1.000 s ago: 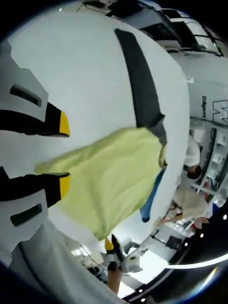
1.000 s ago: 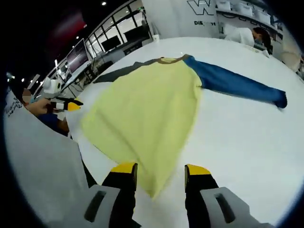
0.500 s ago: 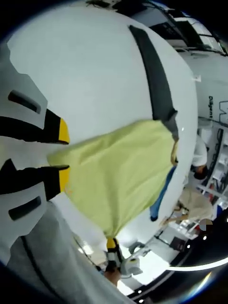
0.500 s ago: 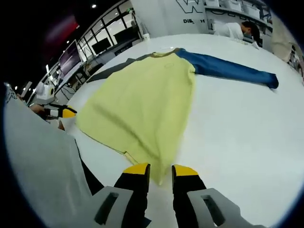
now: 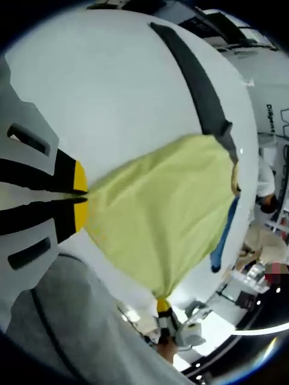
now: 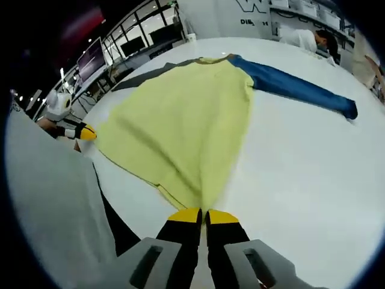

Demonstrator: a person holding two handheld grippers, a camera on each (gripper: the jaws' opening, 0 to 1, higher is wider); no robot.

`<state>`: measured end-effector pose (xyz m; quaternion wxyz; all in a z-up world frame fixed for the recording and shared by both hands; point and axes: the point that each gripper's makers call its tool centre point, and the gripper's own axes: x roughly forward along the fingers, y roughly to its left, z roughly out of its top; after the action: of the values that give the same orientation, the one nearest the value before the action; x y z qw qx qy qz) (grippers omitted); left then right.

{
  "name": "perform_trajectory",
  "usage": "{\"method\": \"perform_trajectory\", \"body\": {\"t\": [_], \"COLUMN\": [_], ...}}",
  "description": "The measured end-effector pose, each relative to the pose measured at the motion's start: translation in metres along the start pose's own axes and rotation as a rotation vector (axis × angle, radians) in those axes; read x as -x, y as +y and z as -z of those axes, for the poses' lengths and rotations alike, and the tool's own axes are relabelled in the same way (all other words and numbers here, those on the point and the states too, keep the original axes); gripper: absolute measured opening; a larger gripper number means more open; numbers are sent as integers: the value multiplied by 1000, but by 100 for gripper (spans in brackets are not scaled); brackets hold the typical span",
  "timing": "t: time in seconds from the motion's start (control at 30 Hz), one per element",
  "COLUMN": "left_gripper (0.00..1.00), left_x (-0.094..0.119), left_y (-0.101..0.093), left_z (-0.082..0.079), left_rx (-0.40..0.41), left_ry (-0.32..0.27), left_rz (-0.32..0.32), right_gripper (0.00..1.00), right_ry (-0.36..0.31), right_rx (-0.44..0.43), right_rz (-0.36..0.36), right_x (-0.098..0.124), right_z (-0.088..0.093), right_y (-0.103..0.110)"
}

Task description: Fold the garment on the visible template until the final outline fits inside the template.

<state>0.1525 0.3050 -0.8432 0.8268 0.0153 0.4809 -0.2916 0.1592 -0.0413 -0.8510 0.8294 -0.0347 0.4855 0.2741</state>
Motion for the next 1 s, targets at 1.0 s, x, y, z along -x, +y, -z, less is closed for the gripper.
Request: {"method": "perform_trajectory", "body": {"t": [1.0], "left_gripper": [6], "left_x": [0], "left_y": [20], "left_z": [21], "left_rx": [2], "left_ry": [64], "left_rz": [-34], "right_gripper": [2], "right_ry": [15], "right_rx": [-64], "right_rz": [65], "right_x": [20], "right_z": [7], "right_y": [-53]}}
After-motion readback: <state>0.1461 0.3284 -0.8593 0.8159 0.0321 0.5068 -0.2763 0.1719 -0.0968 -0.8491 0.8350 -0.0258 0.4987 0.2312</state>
